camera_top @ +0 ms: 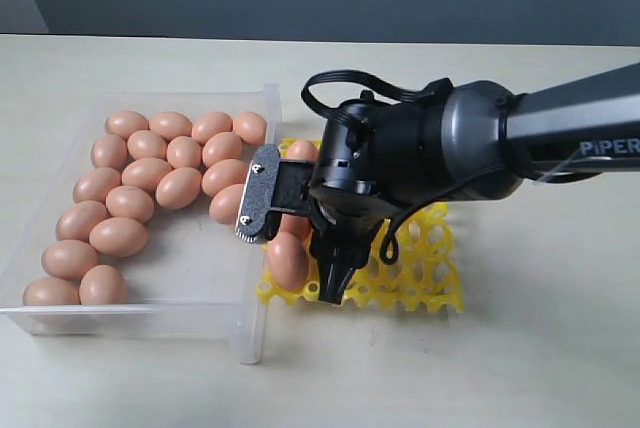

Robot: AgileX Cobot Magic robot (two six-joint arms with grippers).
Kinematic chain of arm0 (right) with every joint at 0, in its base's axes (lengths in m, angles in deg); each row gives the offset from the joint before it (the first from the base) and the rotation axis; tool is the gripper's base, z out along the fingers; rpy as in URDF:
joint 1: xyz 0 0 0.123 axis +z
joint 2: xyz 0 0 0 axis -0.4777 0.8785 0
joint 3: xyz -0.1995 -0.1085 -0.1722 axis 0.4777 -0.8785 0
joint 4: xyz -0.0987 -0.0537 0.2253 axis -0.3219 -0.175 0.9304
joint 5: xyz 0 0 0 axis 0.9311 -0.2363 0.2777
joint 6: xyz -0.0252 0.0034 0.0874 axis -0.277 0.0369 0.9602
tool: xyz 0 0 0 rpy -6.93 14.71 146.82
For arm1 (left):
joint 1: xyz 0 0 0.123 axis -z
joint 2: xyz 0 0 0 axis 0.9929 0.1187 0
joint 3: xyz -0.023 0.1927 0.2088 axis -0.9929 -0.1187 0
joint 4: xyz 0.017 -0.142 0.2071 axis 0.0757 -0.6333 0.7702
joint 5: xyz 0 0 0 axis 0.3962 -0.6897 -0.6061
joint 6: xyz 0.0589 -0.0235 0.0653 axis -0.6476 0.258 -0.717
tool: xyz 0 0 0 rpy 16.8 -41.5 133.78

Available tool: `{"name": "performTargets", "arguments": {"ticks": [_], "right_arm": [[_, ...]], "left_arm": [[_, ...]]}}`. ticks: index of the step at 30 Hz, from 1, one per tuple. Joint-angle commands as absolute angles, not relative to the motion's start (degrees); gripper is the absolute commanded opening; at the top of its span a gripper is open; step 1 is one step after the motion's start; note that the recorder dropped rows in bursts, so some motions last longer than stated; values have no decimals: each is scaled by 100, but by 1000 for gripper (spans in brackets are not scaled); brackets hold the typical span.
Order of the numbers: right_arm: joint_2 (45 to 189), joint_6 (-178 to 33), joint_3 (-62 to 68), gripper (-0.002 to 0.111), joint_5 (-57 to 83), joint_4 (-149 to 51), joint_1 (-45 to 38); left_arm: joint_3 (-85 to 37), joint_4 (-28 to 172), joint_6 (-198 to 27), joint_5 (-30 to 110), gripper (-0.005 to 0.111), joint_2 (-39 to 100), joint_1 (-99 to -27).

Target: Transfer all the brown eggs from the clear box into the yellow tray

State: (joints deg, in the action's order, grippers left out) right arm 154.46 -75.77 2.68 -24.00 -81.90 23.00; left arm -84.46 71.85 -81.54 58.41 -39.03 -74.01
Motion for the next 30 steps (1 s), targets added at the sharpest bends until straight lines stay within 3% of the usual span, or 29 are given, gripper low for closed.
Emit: {"name": "performTargets", "arguments": {"ticks": [1, 13, 19, 23, 24, 26, 30], "right_arm": [[15378, -7454, 275, 2, -2407, -8257, 2287], [14699, -6207, 275, 2, -2140, -8215, 2287], [14559, -2607, -234, 2, -1242, -10526, 2287], [14106, 2934, -1639, 2, -1594, -14922, 2287], [14002, 4258, -2056, 1, -2224, -14922, 2287], [14002, 4709, -2377, -1, -2766, -14922, 2287], [13988, 4753, -2309, -1, -2384, -14922, 2287]], "left_arm": [[-8469, 7185, -8150, 5781, 0, -3931, -7394], [-8469, 7185, -8150, 5781, 0, -3931, -7394], [-8469, 7185, -8150, 5781, 0, -3931, -7394], [-8469, 7185, -8150, 5781, 0, -3931, -7394], [-8469, 7185, -8150, 5781, 0, -3931, -7394], [-8469, 7185, -8150, 5781, 0, -3931, -7394], [-8469, 7185, -8150, 5781, 0, -3931, -7394]]}}
